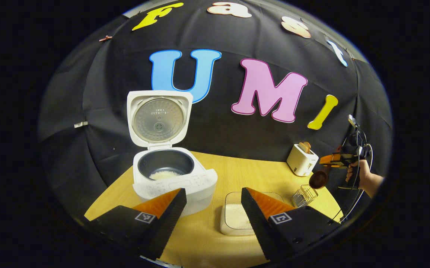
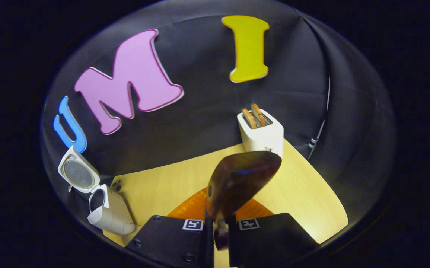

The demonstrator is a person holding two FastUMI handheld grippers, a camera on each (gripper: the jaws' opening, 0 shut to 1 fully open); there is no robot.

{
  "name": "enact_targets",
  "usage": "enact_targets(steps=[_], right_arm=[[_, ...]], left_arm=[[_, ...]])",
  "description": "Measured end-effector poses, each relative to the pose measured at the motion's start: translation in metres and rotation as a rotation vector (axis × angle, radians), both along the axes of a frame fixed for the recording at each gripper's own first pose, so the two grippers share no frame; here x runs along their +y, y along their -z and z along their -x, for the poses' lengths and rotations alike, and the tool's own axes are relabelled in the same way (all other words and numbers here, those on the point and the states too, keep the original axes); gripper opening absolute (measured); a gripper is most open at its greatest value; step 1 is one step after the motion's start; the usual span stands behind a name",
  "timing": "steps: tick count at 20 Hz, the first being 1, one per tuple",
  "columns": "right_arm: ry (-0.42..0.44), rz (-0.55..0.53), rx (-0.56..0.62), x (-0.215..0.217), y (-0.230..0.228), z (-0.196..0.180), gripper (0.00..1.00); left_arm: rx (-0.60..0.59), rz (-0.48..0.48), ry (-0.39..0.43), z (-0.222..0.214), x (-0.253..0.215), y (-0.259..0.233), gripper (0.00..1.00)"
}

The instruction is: Close the left gripper, press the button to open the rice cooker; take a wooden spoon from the chopstick holder with the right hand, scoop a spoonful of rice and pour it into the rice cooker, then put the wooden spoon back into the chopstick holder.

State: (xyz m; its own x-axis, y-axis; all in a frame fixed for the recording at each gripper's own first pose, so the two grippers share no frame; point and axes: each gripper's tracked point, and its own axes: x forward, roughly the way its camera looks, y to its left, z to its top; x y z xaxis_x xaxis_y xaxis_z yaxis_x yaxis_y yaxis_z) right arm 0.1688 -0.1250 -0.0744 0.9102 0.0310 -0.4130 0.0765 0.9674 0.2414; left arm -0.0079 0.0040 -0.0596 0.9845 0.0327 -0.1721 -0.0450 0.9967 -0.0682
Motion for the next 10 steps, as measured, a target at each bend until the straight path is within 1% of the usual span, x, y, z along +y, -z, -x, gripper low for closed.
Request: enact_targets(steps=[3, 5, 8, 10], right_arm=[[-0.077, -0.032, -0.055, 0.059, -0.022, 0.019, 0.19], [-0.099, -0.028, -0.082, 0.087, -0.029, 0.030, 0.19], [-0.130, -0.035, -0.135, 0.130, -0.029, 0.040, 0.19], [-0.145, -0.033, -0.142, 0.153, -0.016, 0.050, 0.19]], left_arm=[[-0.013, 0.059, 0.024, 0.001, 0.013, -0.008, 0.96], [-0.021, 0.060, 0.032, 0.001, 0.026, -0.013, 0.95], [-0.018, -0.044, 0.041, 0.006, 0.048, -0.014, 0.96], [-0.022, -0.064, 0.072, 0.008, 0.053, -0.017, 0.96]])
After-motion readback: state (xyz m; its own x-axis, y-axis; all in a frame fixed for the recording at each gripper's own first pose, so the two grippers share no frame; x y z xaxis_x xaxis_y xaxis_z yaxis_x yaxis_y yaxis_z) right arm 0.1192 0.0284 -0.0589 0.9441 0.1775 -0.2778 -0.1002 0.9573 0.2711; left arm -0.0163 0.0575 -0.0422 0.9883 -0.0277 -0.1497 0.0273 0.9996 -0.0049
